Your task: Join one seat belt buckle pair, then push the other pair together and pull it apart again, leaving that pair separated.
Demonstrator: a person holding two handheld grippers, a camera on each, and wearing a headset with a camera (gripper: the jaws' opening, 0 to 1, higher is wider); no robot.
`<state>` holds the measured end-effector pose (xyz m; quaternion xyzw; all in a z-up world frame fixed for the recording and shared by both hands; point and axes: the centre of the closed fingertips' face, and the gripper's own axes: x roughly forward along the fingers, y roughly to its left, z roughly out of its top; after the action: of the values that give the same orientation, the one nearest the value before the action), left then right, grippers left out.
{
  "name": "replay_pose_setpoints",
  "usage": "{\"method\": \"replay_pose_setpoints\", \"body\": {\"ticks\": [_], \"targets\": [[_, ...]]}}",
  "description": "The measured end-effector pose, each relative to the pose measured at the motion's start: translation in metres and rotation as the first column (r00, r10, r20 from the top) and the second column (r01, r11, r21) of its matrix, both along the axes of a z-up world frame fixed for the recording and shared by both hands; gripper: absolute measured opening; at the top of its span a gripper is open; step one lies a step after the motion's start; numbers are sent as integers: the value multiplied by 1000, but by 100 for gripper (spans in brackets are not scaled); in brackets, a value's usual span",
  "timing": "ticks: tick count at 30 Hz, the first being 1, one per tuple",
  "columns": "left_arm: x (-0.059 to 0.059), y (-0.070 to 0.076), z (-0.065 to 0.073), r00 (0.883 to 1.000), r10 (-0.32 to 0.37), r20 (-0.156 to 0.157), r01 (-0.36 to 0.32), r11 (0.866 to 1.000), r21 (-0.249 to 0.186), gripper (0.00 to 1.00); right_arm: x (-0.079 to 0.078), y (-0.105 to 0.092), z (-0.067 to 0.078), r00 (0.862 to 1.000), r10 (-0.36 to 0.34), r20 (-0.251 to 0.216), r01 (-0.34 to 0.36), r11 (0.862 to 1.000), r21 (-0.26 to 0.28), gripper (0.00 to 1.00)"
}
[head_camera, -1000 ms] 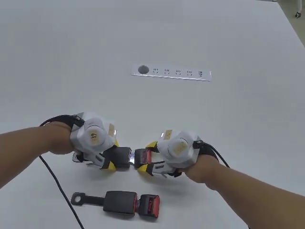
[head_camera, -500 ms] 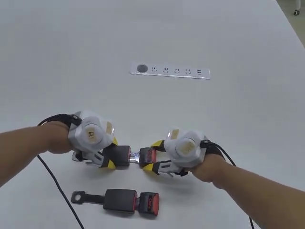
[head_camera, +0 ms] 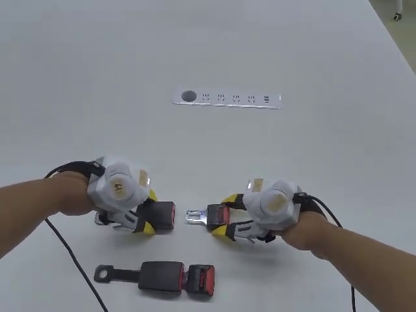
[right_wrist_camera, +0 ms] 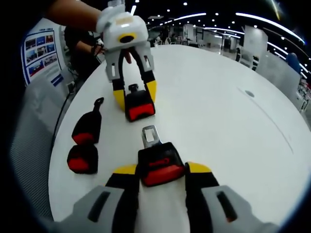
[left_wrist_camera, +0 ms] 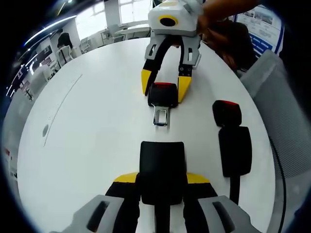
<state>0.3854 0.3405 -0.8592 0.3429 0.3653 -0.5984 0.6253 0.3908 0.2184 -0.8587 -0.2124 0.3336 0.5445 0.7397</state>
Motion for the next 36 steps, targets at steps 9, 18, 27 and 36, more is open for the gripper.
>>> {"method": "replay_pose_setpoints", "body": {"ticks": [9,18,27,36], "targets": [[0,1,0,1000,6,1,-6,1000,0,35,0,-29,-2,1000,-25,-6,24,1000,-18,37],[0,2,0,1000,18,0,-18,1000,0,35,1,-47,-2,999,-44,-17,44,999,-32,37],[-1,2,-1,1000,25,-1,-25,1000,2,35,-5,-65,-2,999,-50,-9,49,998,-50,37],[-1,2,-1,999,38,-5,-38,999,5,35,-7,-84,-2,997,-75,-11,74,996,-57,38]]}}
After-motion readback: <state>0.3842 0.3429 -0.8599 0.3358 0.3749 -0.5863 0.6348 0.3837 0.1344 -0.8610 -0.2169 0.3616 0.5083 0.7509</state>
